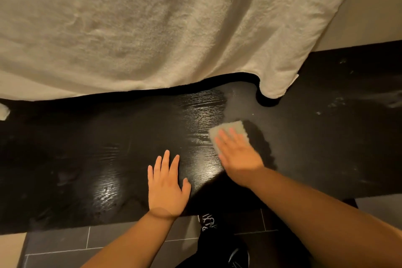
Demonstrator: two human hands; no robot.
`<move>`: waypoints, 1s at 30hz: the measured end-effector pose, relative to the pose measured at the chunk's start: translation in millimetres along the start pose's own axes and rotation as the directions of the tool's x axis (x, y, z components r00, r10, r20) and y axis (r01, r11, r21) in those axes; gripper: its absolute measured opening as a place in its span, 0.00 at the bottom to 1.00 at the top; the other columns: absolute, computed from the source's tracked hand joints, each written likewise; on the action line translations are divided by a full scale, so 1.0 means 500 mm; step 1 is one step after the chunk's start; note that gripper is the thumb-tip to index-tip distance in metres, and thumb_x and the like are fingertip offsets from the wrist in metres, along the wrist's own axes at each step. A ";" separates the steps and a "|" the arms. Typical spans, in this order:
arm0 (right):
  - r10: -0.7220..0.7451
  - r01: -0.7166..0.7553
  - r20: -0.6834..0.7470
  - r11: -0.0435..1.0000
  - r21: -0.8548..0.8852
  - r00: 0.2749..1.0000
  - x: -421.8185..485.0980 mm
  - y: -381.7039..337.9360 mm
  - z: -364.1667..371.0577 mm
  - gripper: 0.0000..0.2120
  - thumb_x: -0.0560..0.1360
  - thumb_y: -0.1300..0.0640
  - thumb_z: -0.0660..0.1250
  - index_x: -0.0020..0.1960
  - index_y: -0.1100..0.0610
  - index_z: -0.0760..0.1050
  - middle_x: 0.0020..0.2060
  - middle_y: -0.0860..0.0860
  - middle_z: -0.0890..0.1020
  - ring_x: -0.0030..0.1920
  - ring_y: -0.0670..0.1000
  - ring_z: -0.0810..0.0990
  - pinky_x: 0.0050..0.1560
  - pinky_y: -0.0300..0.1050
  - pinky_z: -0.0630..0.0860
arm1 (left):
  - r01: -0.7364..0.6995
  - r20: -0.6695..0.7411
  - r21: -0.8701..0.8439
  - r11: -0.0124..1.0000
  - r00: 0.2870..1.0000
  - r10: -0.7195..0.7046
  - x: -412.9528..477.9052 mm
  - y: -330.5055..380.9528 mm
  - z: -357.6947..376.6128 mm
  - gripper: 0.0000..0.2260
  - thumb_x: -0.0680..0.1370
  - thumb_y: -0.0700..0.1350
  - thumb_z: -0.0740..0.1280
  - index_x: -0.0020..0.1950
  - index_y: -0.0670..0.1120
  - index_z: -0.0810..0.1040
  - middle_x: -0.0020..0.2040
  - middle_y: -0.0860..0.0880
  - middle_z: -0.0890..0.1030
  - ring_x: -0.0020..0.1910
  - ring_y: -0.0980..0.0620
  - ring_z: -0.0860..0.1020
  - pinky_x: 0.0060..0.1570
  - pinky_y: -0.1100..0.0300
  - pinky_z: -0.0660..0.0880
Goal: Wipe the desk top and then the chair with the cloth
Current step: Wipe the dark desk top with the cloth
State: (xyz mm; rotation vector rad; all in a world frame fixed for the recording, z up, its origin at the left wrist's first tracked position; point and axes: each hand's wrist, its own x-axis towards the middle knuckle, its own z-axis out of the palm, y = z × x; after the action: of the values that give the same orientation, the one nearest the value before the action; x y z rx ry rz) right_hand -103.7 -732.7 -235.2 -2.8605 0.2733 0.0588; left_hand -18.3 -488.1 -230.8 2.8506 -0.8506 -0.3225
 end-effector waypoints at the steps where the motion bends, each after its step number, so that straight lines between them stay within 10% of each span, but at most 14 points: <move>1: -0.095 0.096 0.022 0.995 -0.009 0.995 -0.016 -0.005 0.005 0.29 0.82 0.51 0.53 0.82 0.55 0.55 0.81 0.55 0.60 0.81 0.60 0.54 0.80 0.55 0.48 | -0.016 0.008 -0.006 1.000 1.000 0.016 0.012 0.001 -0.002 0.33 0.75 0.58 0.58 0.80 0.49 0.70 0.83 0.44 0.62 0.81 0.38 0.60 0.80 0.37 0.56; 6: -0.156 0.156 0.004 0.986 -0.050 0.988 0.012 0.065 -0.027 0.27 0.82 0.54 0.59 0.79 0.60 0.62 0.77 0.59 0.68 0.77 0.63 0.65 0.71 0.66 0.67 | -0.057 0.077 0.008 0.998 0.995 0.056 0.107 0.014 -0.017 0.34 0.76 0.61 0.53 0.82 0.53 0.65 0.85 0.47 0.57 0.84 0.40 0.53 0.82 0.42 0.48; 11: 0.400 -0.404 0.058 0.907 0.119 0.915 0.086 0.111 -0.041 0.29 0.85 0.47 0.52 0.83 0.53 0.53 0.83 0.50 0.51 0.82 0.58 0.44 0.80 0.59 0.46 | -0.109 0.127 0.008 0.994 0.986 0.107 0.199 0.037 -0.036 0.33 0.81 0.60 0.60 0.84 0.56 0.56 0.86 0.49 0.48 0.85 0.42 0.45 0.82 0.41 0.43; 19: -0.050 0.060 0.207 0.997 -0.042 0.977 0.055 0.036 -0.040 0.33 0.81 0.38 0.52 0.82 0.52 0.57 0.81 0.51 0.60 0.80 0.60 0.57 0.78 0.59 0.59 | -0.227 0.124 0.028 0.974 0.967 0.221 0.309 0.059 -0.052 0.34 0.81 0.61 0.61 0.84 0.54 0.56 0.86 0.47 0.51 0.84 0.40 0.48 0.82 0.41 0.48; 26: 0.391 -0.403 0.147 0.913 0.059 0.909 0.110 0.130 -0.073 0.33 0.83 0.41 0.53 0.84 0.50 0.48 0.83 0.48 0.48 0.82 0.56 0.41 0.81 0.59 0.48 | -0.297 0.099 0.079 0.951 0.952 0.289 0.331 0.040 -0.043 0.34 0.80 0.65 0.56 0.84 0.55 0.56 0.86 0.47 0.52 0.84 0.40 0.49 0.82 0.40 0.47; 30: 0.203 -0.206 0.089 0.978 0.020 0.975 0.094 0.053 -0.037 0.30 0.83 0.42 0.52 0.83 0.51 0.54 0.83 0.50 0.52 0.82 0.59 0.47 0.79 0.62 0.55 | -0.304 0.110 0.065 0.951 0.949 0.296 0.333 0.039 -0.039 0.34 0.81 0.66 0.53 0.85 0.55 0.52 0.86 0.48 0.46 0.85 0.42 0.43 0.82 0.41 0.42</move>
State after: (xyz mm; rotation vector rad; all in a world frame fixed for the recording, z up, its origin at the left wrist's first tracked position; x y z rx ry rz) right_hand -62.2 -771.2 -227.1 -2.7820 0.5453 0.2164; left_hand 112.3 -594.9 -235.1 2.7371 -1.3260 -0.4000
